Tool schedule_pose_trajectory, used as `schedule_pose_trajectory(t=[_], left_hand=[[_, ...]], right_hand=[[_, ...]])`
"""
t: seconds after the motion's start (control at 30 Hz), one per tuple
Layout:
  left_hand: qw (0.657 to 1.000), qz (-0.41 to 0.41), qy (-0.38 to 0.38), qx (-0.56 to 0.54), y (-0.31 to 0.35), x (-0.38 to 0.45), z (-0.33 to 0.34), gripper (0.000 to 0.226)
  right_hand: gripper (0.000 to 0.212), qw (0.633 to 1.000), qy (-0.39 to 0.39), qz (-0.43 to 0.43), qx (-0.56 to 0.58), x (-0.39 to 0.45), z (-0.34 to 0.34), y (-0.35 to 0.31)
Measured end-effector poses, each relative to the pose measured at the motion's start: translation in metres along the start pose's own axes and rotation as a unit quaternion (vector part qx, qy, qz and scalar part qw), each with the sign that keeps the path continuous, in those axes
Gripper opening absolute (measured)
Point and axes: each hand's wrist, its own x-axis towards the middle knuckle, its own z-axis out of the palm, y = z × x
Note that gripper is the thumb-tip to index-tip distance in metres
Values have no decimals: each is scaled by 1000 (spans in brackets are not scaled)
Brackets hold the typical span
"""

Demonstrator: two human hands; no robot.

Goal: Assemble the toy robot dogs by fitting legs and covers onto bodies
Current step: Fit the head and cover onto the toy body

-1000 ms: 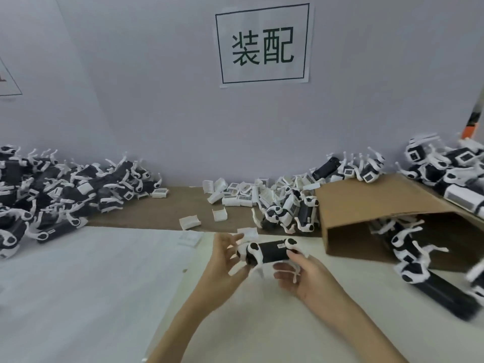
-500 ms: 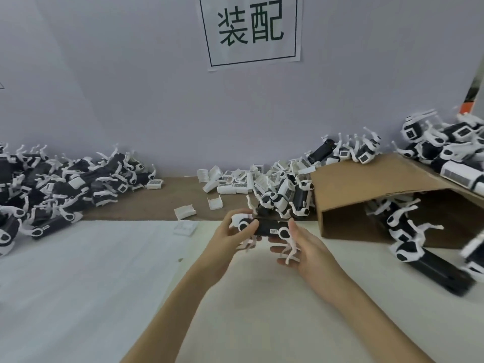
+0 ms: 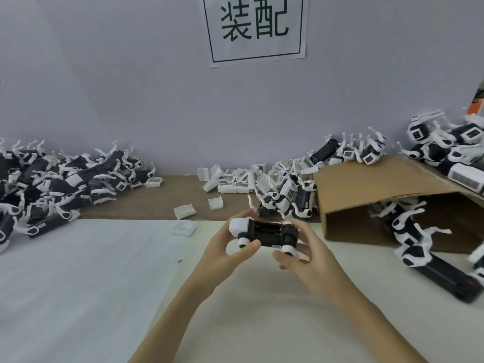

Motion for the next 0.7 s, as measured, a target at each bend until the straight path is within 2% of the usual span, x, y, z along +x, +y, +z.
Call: schedule_pose_trajectory(t=[0.07,0.13,0.17,0.23,0.3,0.37,0.43,0.47,0.53,0.63,0.7], left_hand=[[1000,-18,8,0,4,-1,6,71],[987,-61,16,-150,8,2,13,83],[967,-94,26,-235,7,4,15,83],[936,-130,43,-324,7,5,17,70],[941,-132,61,-304,6,5,17,53],[942,-115,87,-303,2,5,18,48],[942,-90,109,-305,4,4,18,50],[944,-74,110,-303,4,3,18,50],[949,-44,103,-294,6,1,19,50],[955,-39,103,-275,11,0,19,58],[956,-68,108,-264,16,-2,23,65]], right_hand=[[75,999,10,-49,-23,0,-2,0],[75,992,10,-102,-70,-1,-1,-1],[74,984,11,-140,-113,-2,-1,-2],[77,958,10,-203,-203,-2,1,-5],[90,954,3,-213,-211,-1,5,-6],[110,988,-21,-122,-91,-3,8,-8],[119,999,-26,13,31,-6,13,-12],[117,996,-10,69,56,-6,14,-14],[110,986,6,126,105,-4,12,-13],[85,966,-21,157,206,-4,11,-14],[80,954,-8,162,250,-6,13,-16]])
